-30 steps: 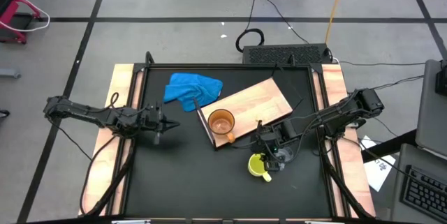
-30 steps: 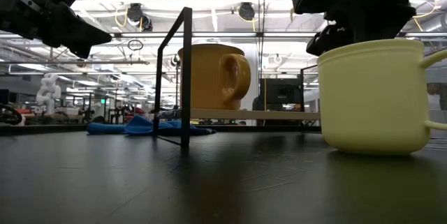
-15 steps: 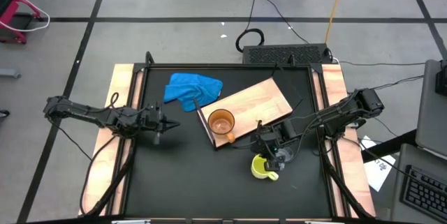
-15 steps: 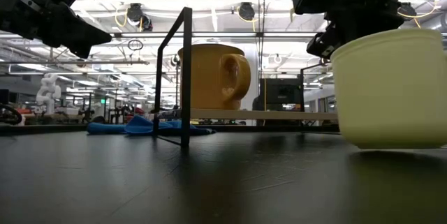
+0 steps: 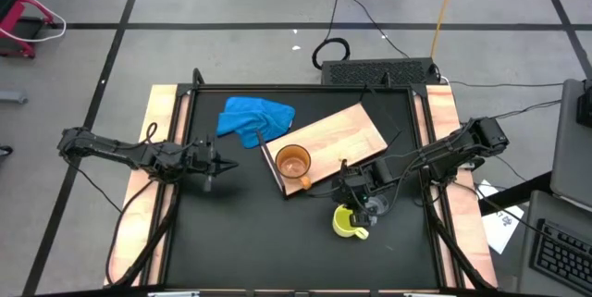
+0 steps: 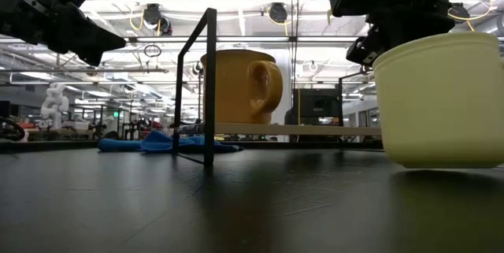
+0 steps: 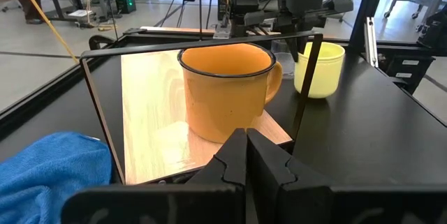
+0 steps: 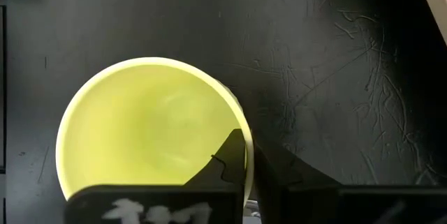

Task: Stack small to large cups/mugs on shelf
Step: Put the yellow mug on the shelf

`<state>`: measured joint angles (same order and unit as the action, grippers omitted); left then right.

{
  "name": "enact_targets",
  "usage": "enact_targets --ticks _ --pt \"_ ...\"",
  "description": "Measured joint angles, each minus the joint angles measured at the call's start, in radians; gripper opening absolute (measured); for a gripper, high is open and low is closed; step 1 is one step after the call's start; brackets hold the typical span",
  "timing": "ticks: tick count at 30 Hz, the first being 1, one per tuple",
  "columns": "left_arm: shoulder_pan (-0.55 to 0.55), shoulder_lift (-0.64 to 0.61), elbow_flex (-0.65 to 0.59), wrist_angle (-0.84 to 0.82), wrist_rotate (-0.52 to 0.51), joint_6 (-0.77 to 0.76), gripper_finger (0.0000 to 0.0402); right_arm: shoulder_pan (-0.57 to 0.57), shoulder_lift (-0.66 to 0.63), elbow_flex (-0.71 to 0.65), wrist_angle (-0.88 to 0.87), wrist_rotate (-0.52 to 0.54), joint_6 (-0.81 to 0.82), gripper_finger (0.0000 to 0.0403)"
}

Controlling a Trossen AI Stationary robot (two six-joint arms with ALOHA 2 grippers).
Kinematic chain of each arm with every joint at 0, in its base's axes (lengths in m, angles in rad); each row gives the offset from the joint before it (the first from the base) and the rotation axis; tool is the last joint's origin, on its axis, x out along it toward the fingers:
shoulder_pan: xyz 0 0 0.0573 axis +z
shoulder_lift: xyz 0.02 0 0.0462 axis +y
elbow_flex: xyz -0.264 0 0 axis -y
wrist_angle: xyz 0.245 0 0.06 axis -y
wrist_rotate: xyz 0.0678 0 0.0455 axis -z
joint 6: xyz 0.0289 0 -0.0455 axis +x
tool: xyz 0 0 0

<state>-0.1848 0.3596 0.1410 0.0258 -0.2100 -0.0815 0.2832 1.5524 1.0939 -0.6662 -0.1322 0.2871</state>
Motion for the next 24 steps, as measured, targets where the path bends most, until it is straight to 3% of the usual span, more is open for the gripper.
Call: enact_targets --ticks 15,24 --pt "0.0 0.0 0.0 0.0 0.0 -0.003 0.0015 0.0 0.0 0.001 -0.014 0.0 0.016 0.0001" --pt "0.0 0.0 0.0 0.0 0.0 -0.002 0.0015 0.0 0.0 0.089 -0.105 0.006 0.013 0.0"
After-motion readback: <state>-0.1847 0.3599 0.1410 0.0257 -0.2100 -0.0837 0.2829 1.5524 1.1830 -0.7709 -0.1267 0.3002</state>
